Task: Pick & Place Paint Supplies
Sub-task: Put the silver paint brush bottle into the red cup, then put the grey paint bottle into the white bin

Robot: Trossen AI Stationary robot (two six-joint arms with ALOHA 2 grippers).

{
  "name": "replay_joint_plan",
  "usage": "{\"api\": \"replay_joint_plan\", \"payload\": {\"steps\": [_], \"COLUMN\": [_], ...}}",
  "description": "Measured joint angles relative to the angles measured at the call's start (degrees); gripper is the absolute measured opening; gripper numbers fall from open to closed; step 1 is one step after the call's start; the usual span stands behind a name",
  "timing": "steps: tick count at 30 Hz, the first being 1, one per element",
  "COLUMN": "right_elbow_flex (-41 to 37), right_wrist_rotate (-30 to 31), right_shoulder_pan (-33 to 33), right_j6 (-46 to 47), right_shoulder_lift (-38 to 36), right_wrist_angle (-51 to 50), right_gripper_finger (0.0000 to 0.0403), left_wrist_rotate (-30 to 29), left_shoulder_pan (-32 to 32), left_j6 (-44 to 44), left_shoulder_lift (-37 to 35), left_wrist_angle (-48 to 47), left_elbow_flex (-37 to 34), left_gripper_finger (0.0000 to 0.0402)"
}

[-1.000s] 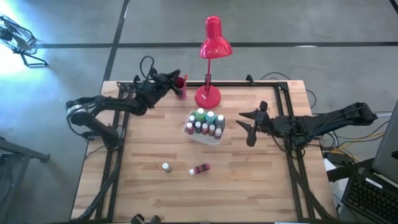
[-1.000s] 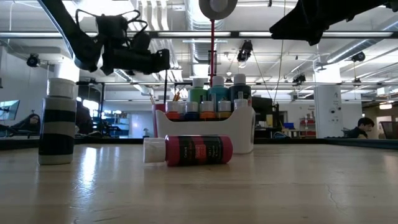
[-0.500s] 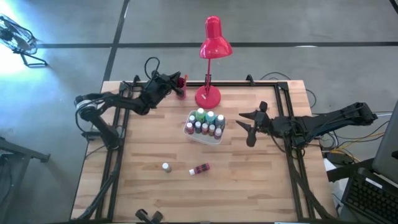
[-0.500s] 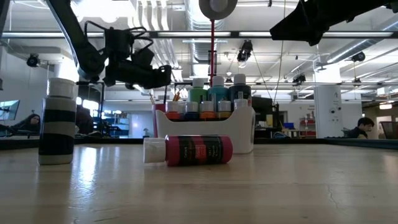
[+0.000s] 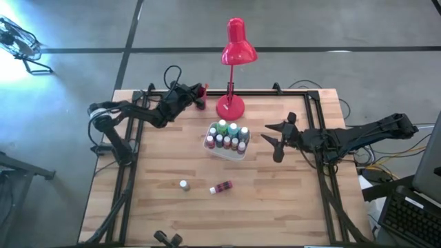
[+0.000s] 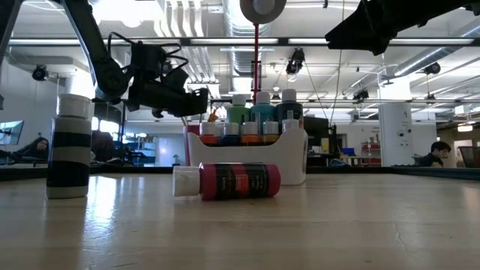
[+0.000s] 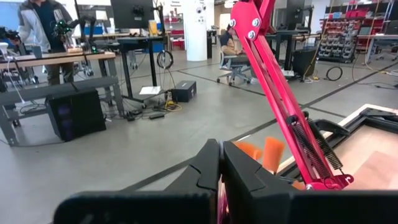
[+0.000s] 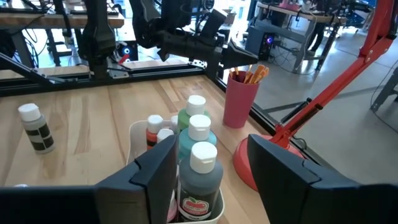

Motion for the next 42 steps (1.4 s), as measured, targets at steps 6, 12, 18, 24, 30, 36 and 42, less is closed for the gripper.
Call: {"api": "replay_joint_plan", "payload": {"steps": [6, 12, 18, 24, 30, 36, 42], "right_elbow_flex": [0.0, 0.0, 0.0, 0.0, 0.0, 0.0, 0.9], "right_wrist_rotate": [0.0, 0.0, 0.0, 0.0, 0.0, -0.3, -9.4], "right_shoulder_pan": [0.0, 0.0, 0.0, 0.0, 0.0, 0.0, 0.4], "right_j6": [0.1, 0.1, 0.1, 0.1, 0.1, 0.0, -3.5], "right_shoulder_lift": [0.0, 0.0, 0.0, 0.0, 0.0, 0.0, 3.0], "right_wrist_angle": [0.0, 0.0, 0.0, 0.0, 0.0, 0.5, 2.1], "right_gripper_finger": [0.0185, 0.0167, 0.0153, 0.0143, 0.0134, 0.0124, 0.0115], "left_wrist_rotate": [0.0, 0.0, 1.3, 10.0, 18.9, 21.9, 8.6], "left_shoulder_pan": [0.0, 0.0, -0.2, -1.9, -5.3, -13.4, -27.5], "left_j6": [0.3, 0.3, 1.7, 4.8, 5.6, 5.7, 1.5], "left_shoulder_lift": [0.0, 0.0, -4.0, -15.4, -28.8, -39.2, -46.8], "left_wrist_angle": [-0.1, -0.7, -1.1, -7.8, -30.8, -59.5, -70.3], "left_elbow_flex": [-0.1, -0.1, 0.5, 1.3, 2.7, 4.5, 3.1], "left_gripper_finger": [0.0044, 0.0088, 0.0094, 0.0094, 0.0094, 0.0092, 0.0083]}}
